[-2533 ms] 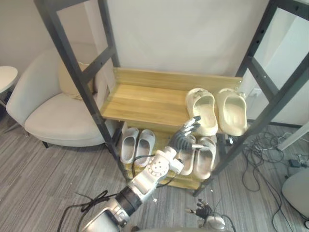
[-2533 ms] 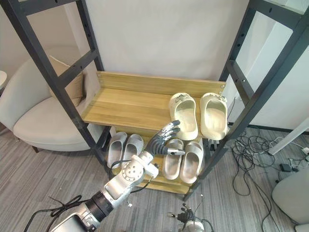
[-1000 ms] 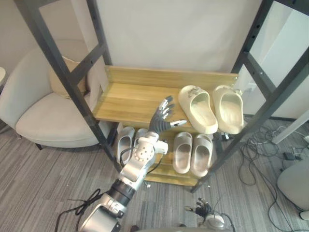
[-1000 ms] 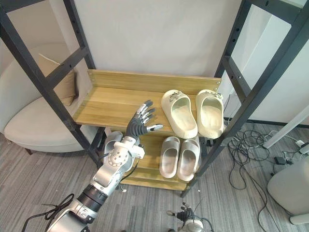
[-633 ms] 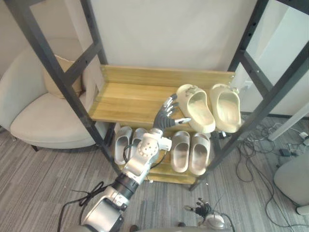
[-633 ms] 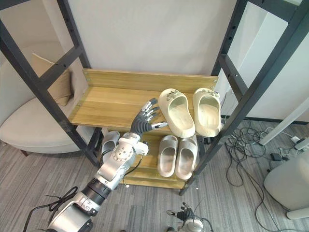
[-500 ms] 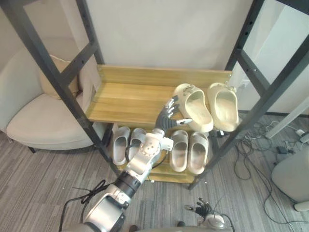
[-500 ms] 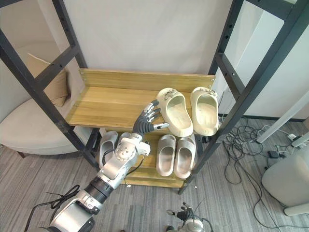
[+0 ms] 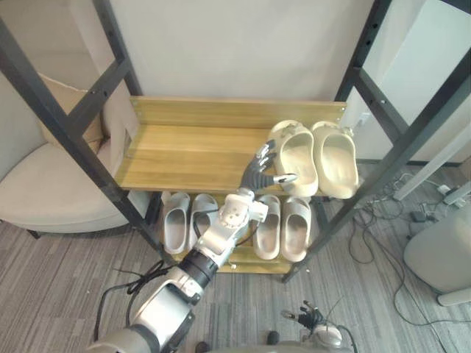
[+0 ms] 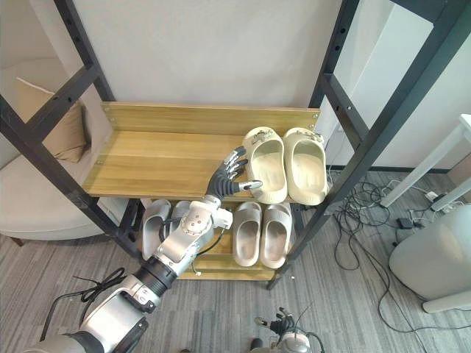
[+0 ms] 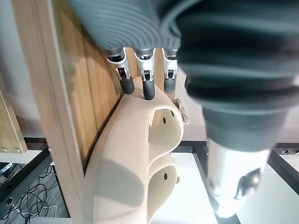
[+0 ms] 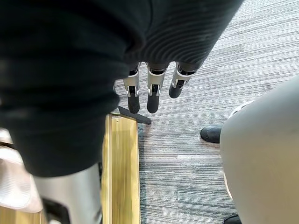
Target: Organize the slippers on the shoe rack
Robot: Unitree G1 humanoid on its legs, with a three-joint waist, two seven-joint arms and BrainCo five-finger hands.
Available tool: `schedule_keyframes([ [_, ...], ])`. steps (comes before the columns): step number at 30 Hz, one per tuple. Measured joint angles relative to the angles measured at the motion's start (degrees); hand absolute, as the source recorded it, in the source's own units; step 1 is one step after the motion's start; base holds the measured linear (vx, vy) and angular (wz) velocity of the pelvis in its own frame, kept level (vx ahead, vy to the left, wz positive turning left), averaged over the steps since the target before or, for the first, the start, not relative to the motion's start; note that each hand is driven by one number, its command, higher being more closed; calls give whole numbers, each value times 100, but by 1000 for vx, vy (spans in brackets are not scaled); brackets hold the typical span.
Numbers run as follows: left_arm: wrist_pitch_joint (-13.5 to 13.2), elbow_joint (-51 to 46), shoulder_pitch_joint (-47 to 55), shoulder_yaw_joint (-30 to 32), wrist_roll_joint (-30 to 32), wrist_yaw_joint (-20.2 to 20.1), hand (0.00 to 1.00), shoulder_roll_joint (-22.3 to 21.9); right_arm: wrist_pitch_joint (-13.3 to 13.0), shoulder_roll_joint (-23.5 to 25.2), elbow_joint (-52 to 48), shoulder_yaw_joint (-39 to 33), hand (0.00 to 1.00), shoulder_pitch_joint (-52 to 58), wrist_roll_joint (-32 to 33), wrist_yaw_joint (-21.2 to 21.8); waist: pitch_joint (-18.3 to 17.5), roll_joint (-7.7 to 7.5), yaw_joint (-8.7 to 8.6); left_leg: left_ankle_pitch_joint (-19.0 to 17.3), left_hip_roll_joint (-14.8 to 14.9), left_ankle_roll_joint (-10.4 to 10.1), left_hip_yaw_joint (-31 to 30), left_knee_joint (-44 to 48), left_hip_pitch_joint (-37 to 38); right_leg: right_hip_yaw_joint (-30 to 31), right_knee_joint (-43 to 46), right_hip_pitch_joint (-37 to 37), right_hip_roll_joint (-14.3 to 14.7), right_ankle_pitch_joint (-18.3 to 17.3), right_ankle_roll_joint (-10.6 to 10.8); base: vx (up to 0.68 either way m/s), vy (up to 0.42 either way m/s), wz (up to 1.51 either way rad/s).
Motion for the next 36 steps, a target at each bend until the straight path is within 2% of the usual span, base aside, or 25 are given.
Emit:
schedule_keyframes([
  [6,-28,280,-313,17,2,215,0,-12,-2,2,1,-217,0,12,3,-17,1,4,-7,-32,-16,23,170,4,-73,164,-4,-155,-13,52,22,-23,1,-14],
  [13,11,286,-344,318,5,153,0,118,-9,10,2,-295,0,2,4,-49,5,31,-40,-32,-26,23,133,7,-76,162,18,-126,-15,63,18,0,0,0],
  [19,103,269,-264,1131,5,74,0,444,-5,5,-2,-304,0,-23,10,-37,22,80,-29,-22,-26,34,52,7,-61,109,20,-89,-14,72,12,-33,-16,3],
  [22,111,179,-106,1611,5,78,0,749,8,-40,-2,-159,0,-44,9,-12,37,104,-25,-5,-25,41,-74,7,-30,-30,21,7,-14,70,13,-20,-20,19],
  [24,111,-142,136,1879,6,91,0,987,15,-50,1,-83,0,-43,9,19,57,127,48,-2,-30,45,-117,7,0,-72,21,57,-18,66,16,-21,-8,13],
  [29,96,-994,567,2006,5,82,0,1165,31,-93,14,88,0,-60,5,106,64,123,162,42,-89,86,-342,6,-4,-283,21,141,-66,35,43,-28,-4,23],
  [32,21,-1897,1044,1897,-12,38,0,1098,45,-106,69,225,0,-114,6,117,66,120,202,60,-132,112,-428,3,-1,-355,21,205,-106,23,54,-14,7,16],
  [36,-147,-2816,1554,1373,-258,-340,0,943,75,-108,115,303,0,-128,-2,124,66,113,378,87,-167,137,-545,-6,7,-479,22,285,-136,10,48,-28,2,16],
])
